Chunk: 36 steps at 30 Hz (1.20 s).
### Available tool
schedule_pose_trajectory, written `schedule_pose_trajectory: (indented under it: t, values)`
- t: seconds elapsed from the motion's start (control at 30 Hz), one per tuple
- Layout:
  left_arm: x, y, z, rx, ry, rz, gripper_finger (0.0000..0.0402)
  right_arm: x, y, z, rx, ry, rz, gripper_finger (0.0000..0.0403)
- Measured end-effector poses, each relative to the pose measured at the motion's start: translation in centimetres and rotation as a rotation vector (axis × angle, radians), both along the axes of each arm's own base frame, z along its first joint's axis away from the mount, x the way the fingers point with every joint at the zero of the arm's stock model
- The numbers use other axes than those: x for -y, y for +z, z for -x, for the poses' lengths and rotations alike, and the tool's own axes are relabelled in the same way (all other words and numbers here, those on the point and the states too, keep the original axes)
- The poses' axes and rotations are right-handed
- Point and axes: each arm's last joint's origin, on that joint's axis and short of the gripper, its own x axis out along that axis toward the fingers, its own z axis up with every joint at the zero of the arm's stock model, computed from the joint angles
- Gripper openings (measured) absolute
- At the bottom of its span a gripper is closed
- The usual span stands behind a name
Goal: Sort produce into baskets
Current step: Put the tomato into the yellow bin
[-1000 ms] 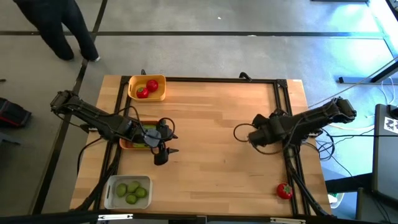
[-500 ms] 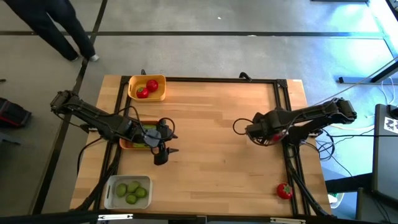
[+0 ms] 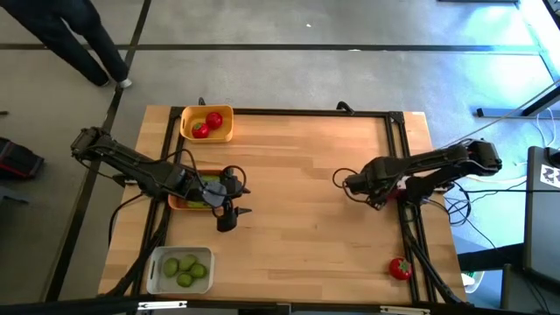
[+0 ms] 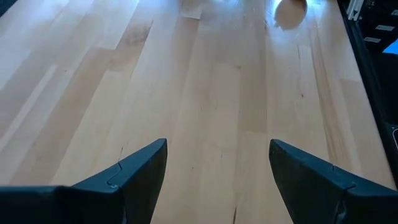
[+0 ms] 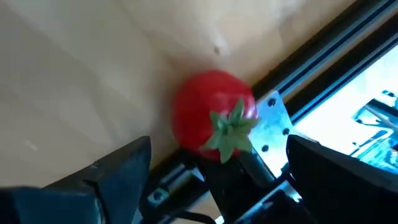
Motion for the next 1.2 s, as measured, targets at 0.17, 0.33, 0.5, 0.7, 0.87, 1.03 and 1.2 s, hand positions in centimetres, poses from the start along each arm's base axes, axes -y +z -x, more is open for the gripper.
schedule_pose_trajectory:
  t: [0.17,0.33,0.5,0.7,0.87,1.03,1.2]
  values:
    - [0.0,0.0,0.0,0.0,-0.001,-0.004,0.0278,1.6,-0.3,-0.2,-0.006,-0.13,0.043,0.0365]
    - [0.0,-0.3,0.0,-0.003,0.0,-0.007,0.0278,2.8,-1.6,-0.7,-0.044,-0.159,-0.002,0.0364]
    - [-0.1,-1.3,0.1,-0.005,0.006,-0.001,0.0278,3.5,-3.0,-1.2,-0.13,-0.157,-0.07,0.0355]
    - [0.0,-1.6,0.0,0.034,0.003,0.012,0.0278,4.3,-4.6,-1.7,-0.225,-0.148,-0.186,0.0347]
    - [0.0,-1.6,0.0,0.034,0.001,0.01,0.0278,4.7,-5.8,-2.0,-0.297,-0.132,-0.255,0.0347]
    - [0.0,-1.6,0.0,0.034,0.001,0.01,0.0278,4.8,-7.0,-2.3,-0.351,-0.093,-0.288,0.0347]
    - [0.0,-1.6,0.0,0.034,0.001,0.01,0.0278,4.9,-8.0,-2.6,-0.369,-0.061,-0.272,0.0346]
